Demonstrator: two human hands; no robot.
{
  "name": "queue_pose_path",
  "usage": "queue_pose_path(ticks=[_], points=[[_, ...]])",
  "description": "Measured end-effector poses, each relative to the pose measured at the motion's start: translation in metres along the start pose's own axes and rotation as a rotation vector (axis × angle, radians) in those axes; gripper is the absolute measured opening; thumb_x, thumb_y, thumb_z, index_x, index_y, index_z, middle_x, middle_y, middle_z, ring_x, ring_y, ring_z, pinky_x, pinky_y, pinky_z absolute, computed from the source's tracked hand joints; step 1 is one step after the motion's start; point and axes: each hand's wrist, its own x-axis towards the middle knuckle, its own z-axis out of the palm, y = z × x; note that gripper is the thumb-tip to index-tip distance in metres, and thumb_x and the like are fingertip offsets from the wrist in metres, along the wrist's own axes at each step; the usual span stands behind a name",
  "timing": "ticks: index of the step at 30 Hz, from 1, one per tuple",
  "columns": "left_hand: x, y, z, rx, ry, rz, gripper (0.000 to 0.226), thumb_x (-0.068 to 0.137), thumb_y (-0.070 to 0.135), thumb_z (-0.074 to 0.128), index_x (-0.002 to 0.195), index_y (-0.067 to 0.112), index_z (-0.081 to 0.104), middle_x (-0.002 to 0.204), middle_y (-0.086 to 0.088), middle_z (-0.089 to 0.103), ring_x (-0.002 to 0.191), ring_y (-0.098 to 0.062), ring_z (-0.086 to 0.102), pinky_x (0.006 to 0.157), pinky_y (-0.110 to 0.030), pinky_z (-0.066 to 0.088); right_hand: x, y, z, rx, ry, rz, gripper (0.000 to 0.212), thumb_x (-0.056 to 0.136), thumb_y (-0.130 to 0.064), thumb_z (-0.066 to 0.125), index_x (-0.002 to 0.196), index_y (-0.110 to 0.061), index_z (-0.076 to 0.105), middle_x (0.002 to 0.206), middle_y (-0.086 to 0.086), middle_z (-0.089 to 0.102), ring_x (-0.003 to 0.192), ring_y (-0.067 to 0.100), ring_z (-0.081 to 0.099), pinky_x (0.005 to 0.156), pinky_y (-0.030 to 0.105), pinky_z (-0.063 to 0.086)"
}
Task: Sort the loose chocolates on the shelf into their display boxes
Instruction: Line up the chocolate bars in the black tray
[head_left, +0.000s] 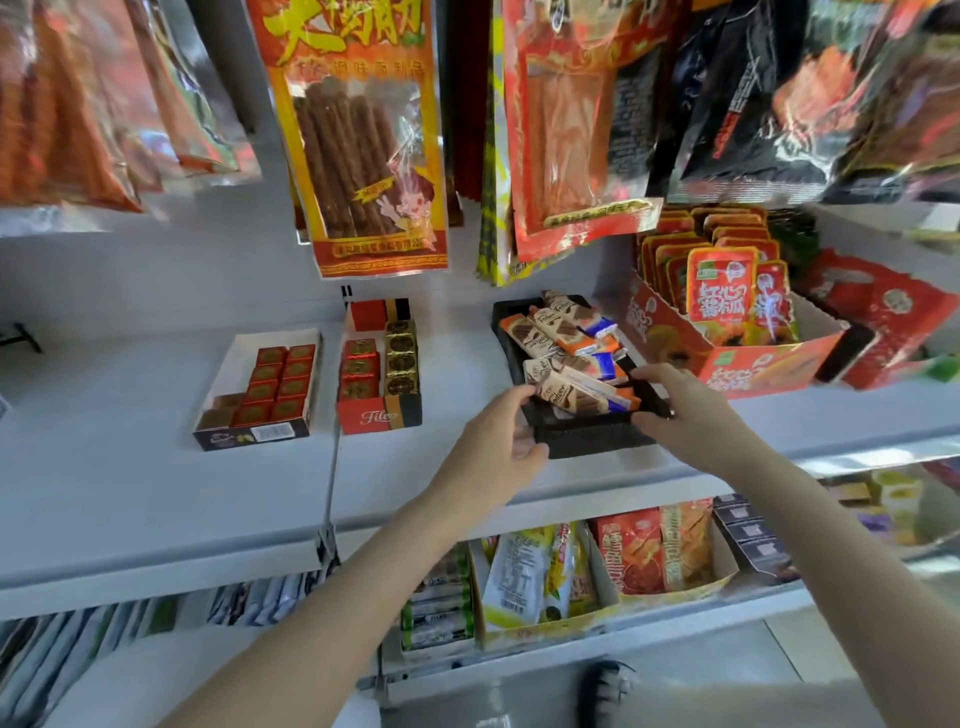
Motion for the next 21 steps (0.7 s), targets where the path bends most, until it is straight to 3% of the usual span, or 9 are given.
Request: queue_pose_path(ticks=[5,11,14,18,21], points=[[-0.007,-0.005,-0.007,-0.019,0.063,-0.008,0.054,0.086,0.009,0.057,0.134,0.019,0.035,0.136,0.001,0.047,0.084,0.001,0.056,0.072,-0.001,0.043,-0.008,-0.012,0.008,0.026,-0.002,-0.065,0.045,0.088,-0.011,0.056,0.13,-0.015,0.043,0.127,0.013,0.043,0.103,0.023,0.05,0.08,0.021,0.035],[-0.04,-0.014,-0.03,0.019,0.103,-0.049,0.04,0.085,0.012,0.058,0.118,0.025,0.041,0.111,0.01,0.051,0.081,0.003,0.059,0.066,0.0,0.044,-0.026,-0.028,0.013,0.025,-0.133,-0.151,0.039,0.084,-0.019,0.062,0.12,-0.021,0.048,0.109,0.0,0.036,0.089,0.019,0.053,0.079,0.02,0.041],[-0.059,-0.018,-0.044,0.063,0.096,-0.086,0.031,0.086,0.016,0.057,0.109,0.031,0.041,0.103,0.016,0.053,0.083,0.002,0.061,0.073,-0.01,0.048,-0.035,-0.037,0.006,-0.004,-0.229,-0.193,0.028,0.083,-0.029,0.063,0.109,-0.028,0.052,0.11,0.0,0.042,0.09,0.017,0.058,0.075,0.024,0.05],[-0.06,-0.015,-0.06,0.171,0.172,-0.06,0.033,0.087,0.021,0.055,0.118,0.025,0.043,0.101,0.015,0.056,0.087,0.002,0.058,0.071,-0.008,0.045,-0.03,-0.054,0.001,0.013,-0.032,-0.318,0.029,0.082,-0.034,0.062,0.109,-0.023,0.058,0.107,-0.002,0.052,0.094,0.017,0.056,0.079,0.032,0.051],[-0.042,-0.01,-0.064,0.319,0.242,0.069,0.045,0.089,0.031,0.052,0.131,0.025,0.038,0.112,0.01,0.049,0.103,-0.005,0.053,0.087,-0.018,0.045,-0.018,-0.068,0.01,0.054,0.022,-0.412,0.033,0.082,-0.037,0.061,0.113,-0.025,0.057,0.11,-0.004,0.048,0.096,0.018,0.054,0.076,0.023,0.044]])
